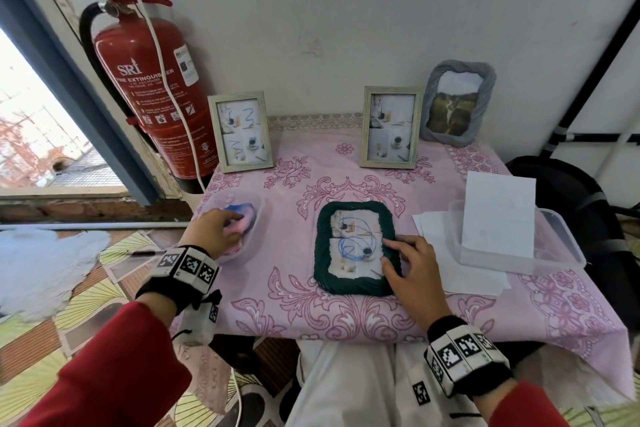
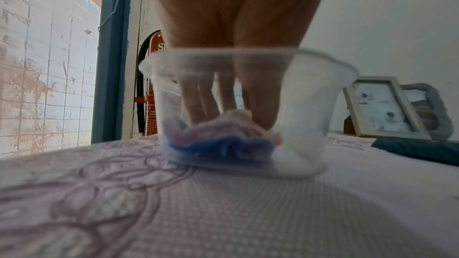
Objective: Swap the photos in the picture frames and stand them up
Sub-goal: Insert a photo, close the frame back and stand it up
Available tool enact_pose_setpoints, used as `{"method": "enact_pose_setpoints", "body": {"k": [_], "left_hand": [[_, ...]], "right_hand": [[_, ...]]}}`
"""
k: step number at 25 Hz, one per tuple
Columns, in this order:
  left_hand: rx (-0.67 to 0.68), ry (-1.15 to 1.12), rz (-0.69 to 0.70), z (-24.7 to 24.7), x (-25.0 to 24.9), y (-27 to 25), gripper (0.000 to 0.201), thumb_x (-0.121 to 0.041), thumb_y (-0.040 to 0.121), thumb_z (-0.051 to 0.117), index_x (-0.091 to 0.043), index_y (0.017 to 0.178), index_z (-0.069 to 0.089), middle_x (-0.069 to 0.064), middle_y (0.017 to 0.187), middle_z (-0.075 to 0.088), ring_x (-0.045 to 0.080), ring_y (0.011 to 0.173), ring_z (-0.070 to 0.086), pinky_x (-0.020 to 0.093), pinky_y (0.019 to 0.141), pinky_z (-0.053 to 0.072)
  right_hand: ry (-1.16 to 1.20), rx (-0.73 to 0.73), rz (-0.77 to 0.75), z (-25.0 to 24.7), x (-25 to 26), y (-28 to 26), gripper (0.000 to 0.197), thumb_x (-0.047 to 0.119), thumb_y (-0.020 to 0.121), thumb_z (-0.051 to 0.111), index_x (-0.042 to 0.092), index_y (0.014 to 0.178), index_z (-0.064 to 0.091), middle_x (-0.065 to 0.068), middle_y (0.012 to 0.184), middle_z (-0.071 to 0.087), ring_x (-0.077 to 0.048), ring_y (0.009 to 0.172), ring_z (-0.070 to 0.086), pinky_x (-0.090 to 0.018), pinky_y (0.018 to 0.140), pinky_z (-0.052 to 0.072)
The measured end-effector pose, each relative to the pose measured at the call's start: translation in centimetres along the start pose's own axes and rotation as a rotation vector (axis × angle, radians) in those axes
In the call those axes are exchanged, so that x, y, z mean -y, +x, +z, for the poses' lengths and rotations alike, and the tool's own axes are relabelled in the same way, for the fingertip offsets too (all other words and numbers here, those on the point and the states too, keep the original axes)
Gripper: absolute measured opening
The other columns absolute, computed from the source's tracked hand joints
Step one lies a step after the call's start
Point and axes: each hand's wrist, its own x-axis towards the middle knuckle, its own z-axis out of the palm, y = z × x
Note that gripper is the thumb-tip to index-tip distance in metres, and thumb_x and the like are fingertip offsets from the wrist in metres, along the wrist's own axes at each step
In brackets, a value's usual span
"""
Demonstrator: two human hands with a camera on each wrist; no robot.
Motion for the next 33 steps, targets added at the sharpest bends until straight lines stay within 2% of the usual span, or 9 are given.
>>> {"method": "enact_pose_setpoints", "body": {"k": [6, 9, 12, 17, 22, 25, 27, 30, 33], "left_hand": [[-0.234, -0.131, -0.038, -0.4, -0.7, -0.8, 0.035, -0.011, 0.084, 0.06, -0.01, 0.119, 0.062, 0.018, 0.107, 0.066, 0.034, 0.096, 0.061, 0.038, 0.085, 0.046], [-0.463, -0.152, 0.061, -2.0, -2.5, -1.5, 0.037, -0.013, 0.086, 0.06, -0.007, 0.123, 0.057, 0.018, 0.108, 0.063, 0.034, 0.092, 0.06, 0.044, 0.085, 0.05], [-0.585, -0.184, 0.194, -3.3, -6.1, -2.2, 0.04, -0.016, 0.082, 0.065, -0.007, 0.121, 0.058, 0.013, 0.102, 0.06, 0.027, 0.086, 0.057, 0.038, 0.078, 0.05], [-0.302, -0.403, 0.308, -0.4, -13.2, -3.0, 0.042, -0.015, 0.081, 0.066, -0.009, 0.122, 0.059, 0.0, 0.095, 0.049, 0.007, 0.074, 0.051, 0.021, 0.067, 0.05], [-0.029, -0.211, 0.365, 4.6, -17.1, -3.2, 0.038, -0.028, 0.091, 0.054, -0.009, 0.124, 0.056, 0.008, 0.113, 0.05, 0.023, 0.102, 0.052, 0.032, 0.092, 0.045], [0.108, 0.072, 0.435, 6.2, -17.3, -3.4, 0.04, -0.028, 0.101, 0.031, -0.012, 0.133, 0.049, 0.009, 0.145, 0.037, 0.024, 0.131, 0.035, 0.034, 0.106, 0.03], [0.182, 0.074, 0.426, 6.7, -16.4, -3.5, 0.045, -0.031, 0.101, 0.03, -0.019, 0.144, 0.032, 0.001, 0.157, 0.017, 0.018, 0.145, 0.013, 0.033, 0.112, 0.017], [0.368, 0.058, 0.447, 7.1, -15.2, -3.6, 0.058, -0.036, 0.1, 0.03, -0.024, 0.15, 0.003, 0.001, 0.158, -0.008, 0.017, 0.146, -0.01, 0.037, 0.117, 0.003], [0.347, -0.154, 0.517, 6.7, -14.3, -3.5, 0.064, -0.036, 0.098, 0.037, -0.024, 0.149, -0.001, 0.0, 0.157, -0.012, 0.017, 0.145, -0.014, 0.036, 0.117, -0.006]], "right_hand": [[0.006, -0.001, -0.004, -0.1, 0.1, 0.0, 0.03, 0.006, 0.081, 0.066, 0.01, 0.111, 0.066, -0.008, 0.113, 0.052, -0.018, 0.112, 0.046, -0.026, 0.101, 0.037], [0.007, 0.001, -0.003, 0.0, 0.1, 0.0, 0.03, 0.007, 0.082, 0.066, 0.01, 0.111, 0.066, -0.006, 0.113, 0.051, -0.017, 0.112, 0.045, -0.026, 0.102, 0.036], [0.005, 0.002, -0.003, 0.0, 0.0, 0.0, 0.031, 0.008, 0.082, 0.066, 0.011, 0.112, 0.065, -0.005, 0.113, 0.051, -0.016, 0.112, 0.045, -0.026, 0.103, 0.037], [0.016, 0.001, -0.008, 0.1, 0.0, 0.0, 0.031, 0.008, 0.082, 0.066, 0.011, 0.113, 0.065, -0.005, 0.113, 0.051, -0.016, 0.112, 0.046, -0.027, 0.103, 0.038], [0.023, -0.019, -0.022, 0.1, 0.0, 0.1, 0.031, 0.007, 0.081, 0.067, 0.01, 0.112, 0.066, -0.007, 0.111, 0.053, -0.018, 0.11, 0.048, -0.025, 0.1, 0.037], [-0.004, -0.015, -0.028, 0.1, -0.1, 0.1, 0.031, 0.009, 0.081, 0.067, 0.011, 0.112, 0.066, -0.007, 0.111, 0.053, -0.016, 0.109, 0.048, -0.021, 0.098, 0.035], [0.006, -0.013, -0.024, 0.1, -0.1, 0.1, 0.029, 0.008, 0.083, 0.064, 0.011, 0.113, 0.066, -0.007, 0.112, 0.053, -0.017, 0.111, 0.048, -0.023, 0.1, 0.035], [0.038, -0.009, 0.0, 0.0, 0.1, 0.2, 0.028, 0.002, 0.087, 0.057, 0.008, 0.112, 0.067, -0.009, 0.113, 0.053, -0.019, 0.113, 0.048, -0.032, 0.104, 0.039], [0.073, 0.001, 0.04, -0.3, 0.7, 0.3, 0.027, -0.002, 0.088, 0.052, 0.006, 0.108, 0.068, -0.01, 0.111, 0.053, -0.021, 0.111, 0.051, -0.029, 0.101, 0.041]]}}
